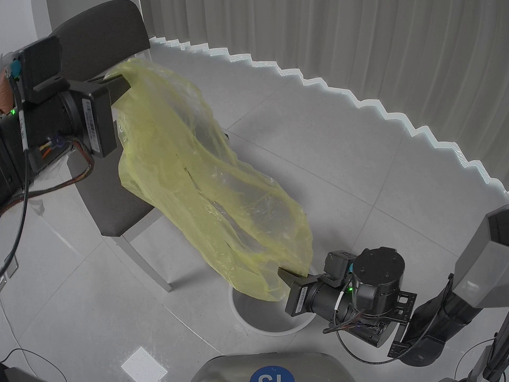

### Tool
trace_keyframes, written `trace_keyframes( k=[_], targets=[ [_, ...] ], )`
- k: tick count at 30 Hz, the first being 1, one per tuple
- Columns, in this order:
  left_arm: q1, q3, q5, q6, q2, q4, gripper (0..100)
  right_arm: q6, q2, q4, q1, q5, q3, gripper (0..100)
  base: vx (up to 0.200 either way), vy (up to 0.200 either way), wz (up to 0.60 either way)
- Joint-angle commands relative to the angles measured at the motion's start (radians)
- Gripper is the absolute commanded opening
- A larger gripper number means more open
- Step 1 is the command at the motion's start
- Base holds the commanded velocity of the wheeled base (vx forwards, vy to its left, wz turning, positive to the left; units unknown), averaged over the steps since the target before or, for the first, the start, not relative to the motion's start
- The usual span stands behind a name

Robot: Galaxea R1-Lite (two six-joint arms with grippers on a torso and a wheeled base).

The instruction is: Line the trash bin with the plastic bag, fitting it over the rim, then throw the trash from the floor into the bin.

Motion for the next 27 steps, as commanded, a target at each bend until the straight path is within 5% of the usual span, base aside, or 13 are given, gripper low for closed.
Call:
trace_keyframes(
  k=[1, 21, 27],
  targets=[
    [-0.016, 0.025, 0.000, -0.018, -0.003, 0.001, 0, -0.032, -0.036, 0.000, -0.002, -0.005, 0.044, 0, 0.000, 0.000, 0.00],
    [-0.067, 0.116, 0.002, -0.167, 0.023, 0.003, 0, -0.075, -0.225, 0.104, -0.012, -0.015, 0.134, 0, 0.000, 0.000, 0.00],
    [-0.068, 0.123, 0.000, -0.225, 0.047, 0.003, 0, -0.081, -0.372, 0.414, -0.030, -0.017, 0.127, 0, 0.000, 0.000, 0.00]
  ],
)
